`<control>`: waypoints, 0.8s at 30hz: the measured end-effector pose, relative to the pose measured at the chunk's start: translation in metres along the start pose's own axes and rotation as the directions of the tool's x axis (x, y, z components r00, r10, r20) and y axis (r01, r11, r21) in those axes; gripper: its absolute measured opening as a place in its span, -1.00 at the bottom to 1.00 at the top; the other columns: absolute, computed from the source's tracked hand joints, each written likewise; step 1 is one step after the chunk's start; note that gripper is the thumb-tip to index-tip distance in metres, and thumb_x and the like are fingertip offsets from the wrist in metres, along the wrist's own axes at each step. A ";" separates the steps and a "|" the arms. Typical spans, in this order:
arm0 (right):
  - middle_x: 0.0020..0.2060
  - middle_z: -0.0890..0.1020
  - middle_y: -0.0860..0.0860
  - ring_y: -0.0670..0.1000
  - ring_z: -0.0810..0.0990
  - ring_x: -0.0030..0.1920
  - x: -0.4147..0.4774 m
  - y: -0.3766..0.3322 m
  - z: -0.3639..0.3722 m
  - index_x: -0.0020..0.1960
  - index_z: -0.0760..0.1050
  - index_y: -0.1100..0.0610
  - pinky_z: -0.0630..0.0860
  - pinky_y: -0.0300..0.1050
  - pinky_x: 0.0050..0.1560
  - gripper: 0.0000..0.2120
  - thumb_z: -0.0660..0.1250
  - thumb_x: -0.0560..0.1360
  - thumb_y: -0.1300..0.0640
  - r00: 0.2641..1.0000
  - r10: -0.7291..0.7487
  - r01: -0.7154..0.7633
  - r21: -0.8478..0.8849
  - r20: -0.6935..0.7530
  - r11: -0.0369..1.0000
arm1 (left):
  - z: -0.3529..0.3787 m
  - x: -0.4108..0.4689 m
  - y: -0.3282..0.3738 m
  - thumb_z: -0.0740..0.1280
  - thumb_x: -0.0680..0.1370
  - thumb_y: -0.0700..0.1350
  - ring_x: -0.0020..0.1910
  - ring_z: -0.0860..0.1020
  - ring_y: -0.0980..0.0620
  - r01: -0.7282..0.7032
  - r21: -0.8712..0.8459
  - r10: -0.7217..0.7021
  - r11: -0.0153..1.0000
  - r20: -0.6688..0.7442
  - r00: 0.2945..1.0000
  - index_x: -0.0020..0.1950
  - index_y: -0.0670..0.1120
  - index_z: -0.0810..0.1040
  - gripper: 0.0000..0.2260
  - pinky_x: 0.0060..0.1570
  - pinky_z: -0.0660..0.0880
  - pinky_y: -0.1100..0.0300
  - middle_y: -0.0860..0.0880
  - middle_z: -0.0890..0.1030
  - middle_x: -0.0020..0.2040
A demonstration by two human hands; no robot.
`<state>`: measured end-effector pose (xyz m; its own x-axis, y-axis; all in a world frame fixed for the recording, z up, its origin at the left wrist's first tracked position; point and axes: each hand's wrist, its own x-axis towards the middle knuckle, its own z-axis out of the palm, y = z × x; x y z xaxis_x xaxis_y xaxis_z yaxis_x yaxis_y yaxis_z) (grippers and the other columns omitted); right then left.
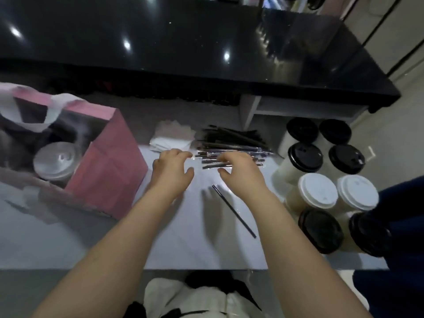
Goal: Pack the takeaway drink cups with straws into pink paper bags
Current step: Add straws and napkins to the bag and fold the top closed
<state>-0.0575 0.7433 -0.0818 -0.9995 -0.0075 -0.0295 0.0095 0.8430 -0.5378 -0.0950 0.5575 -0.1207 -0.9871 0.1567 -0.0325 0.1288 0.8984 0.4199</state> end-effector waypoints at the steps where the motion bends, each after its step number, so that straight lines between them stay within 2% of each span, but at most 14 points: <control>1: 0.10 0.61 -0.02 0.06 0.47 0.20 0.011 -0.002 0.005 0.17 0.56 0.07 0.43 -0.06 0.17 -0.73 0.35 0.48 0.19 1.000 -0.023 0.023 0.017 0.013 1.000 | 0.000 0.003 -0.004 0.36 0.51 -0.04 0.29 0.39 -0.13 0.030 -0.004 -0.030 1.000 -0.024 0.999 0.31 0.01 0.53 -0.64 0.20 0.33 0.01 -0.03 0.53 0.28; 8: 0.11 0.59 0.10 0.17 0.50 0.16 0.091 -0.013 0.032 0.18 0.54 0.15 0.48 0.07 0.13 -0.72 0.29 0.47 0.22 0.979 -0.097 0.088 0.058 0.179 0.994 | -0.001 0.043 -0.008 0.32 0.52 -0.07 0.32 0.36 -0.13 0.177 0.046 -0.175 0.983 -0.049 0.983 0.38 0.00 0.47 -0.59 0.20 0.32 0.00 -0.05 0.50 0.30; 12: 0.21 0.54 0.09 0.17 0.40 0.26 0.132 -0.015 0.050 0.30 0.49 0.07 0.43 0.05 0.21 -0.63 0.28 0.50 0.19 0.968 -0.076 0.073 0.020 0.239 0.997 | -0.001 0.062 -0.015 0.30 0.52 -0.09 0.32 0.34 -0.14 0.266 0.076 -0.262 0.961 -0.060 0.963 0.39 -0.03 0.45 -0.58 0.20 0.33 0.00 -0.08 0.47 0.31; 14: 0.23 0.55 0.09 0.19 0.42 0.27 0.147 -0.014 0.061 0.33 0.47 0.02 0.44 0.05 0.22 -0.60 0.28 0.50 0.18 0.957 -0.049 0.053 -0.006 0.284 0.999 | 0.001 0.067 -0.018 0.30 0.51 -0.11 0.32 0.33 -0.14 0.283 0.069 -0.278 0.957 -0.072 0.958 0.38 -0.03 0.46 -0.58 0.22 0.33 0.00 -0.07 0.46 0.33; 16: 0.25 0.56 0.06 0.17 0.46 0.28 0.160 -0.014 0.070 0.34 0.47 0.00 0.45 0.04 0.24 -0.59 0.28 0.50 0.19 0.956 -0.046 0.037 0.034 0.289 0.999 | 0.002 0.071 -0.019 0.31 0.49 -0.13 0.33 0.33 -0.13 0.286 0.053 -0.281 0.957 -0.084 0.956 0.39 -0.02 0.45 -0.56 0.22 0.31 0.00 -0.05 0.45 0.34; 19: 0.24 0.56 0.05 0.14 0.46 0.28 0.178 -0.017 0.080 0.31 0.49 -0.01 0.48 0.01 0.20 -0.62 0.28 0.50 0.16 0.978 -0.015 -0.007 0.105 0.207 0.994 | 0.001 0.078 -0.021 0.30 0.49 -0.14 0.33 0.32 -0.13 0.304 0.035 -0.300 0.952 -0.098 0.949 0.40 -0.02 0.44 -0.54 0.22 0.31 -0.02 -0.06 0.46 0.32; 24: 0.24 0.47 0.05 0.19 0.30 0.28 0.193 -0.019 0.099 0.28 0.49 -0.05 0.34 0.05 0.24 -0.57 0.39 0.43 -0.06 0.976 0.020 0.011 -0.141 0.215 0.990 | 0.003 0.085 -0.026 0.31 0.48 -0.13 0.30 0.34 -0.14 0.318 0.038 -0.311 0.947 -0.124 0.942 0.39 -0.03 0.44 -0.54 0.19 0.32 0.00 -0.06 0.48 0.27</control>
<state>-0.2480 0.6720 -0.1607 -0.9696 -0.1064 -0.2204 -0.0058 0.9103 -0.4139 -0.1820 0.5488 -0.1371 -0.9820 -0.1827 -0.0485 -0.1879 0.9165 0.3530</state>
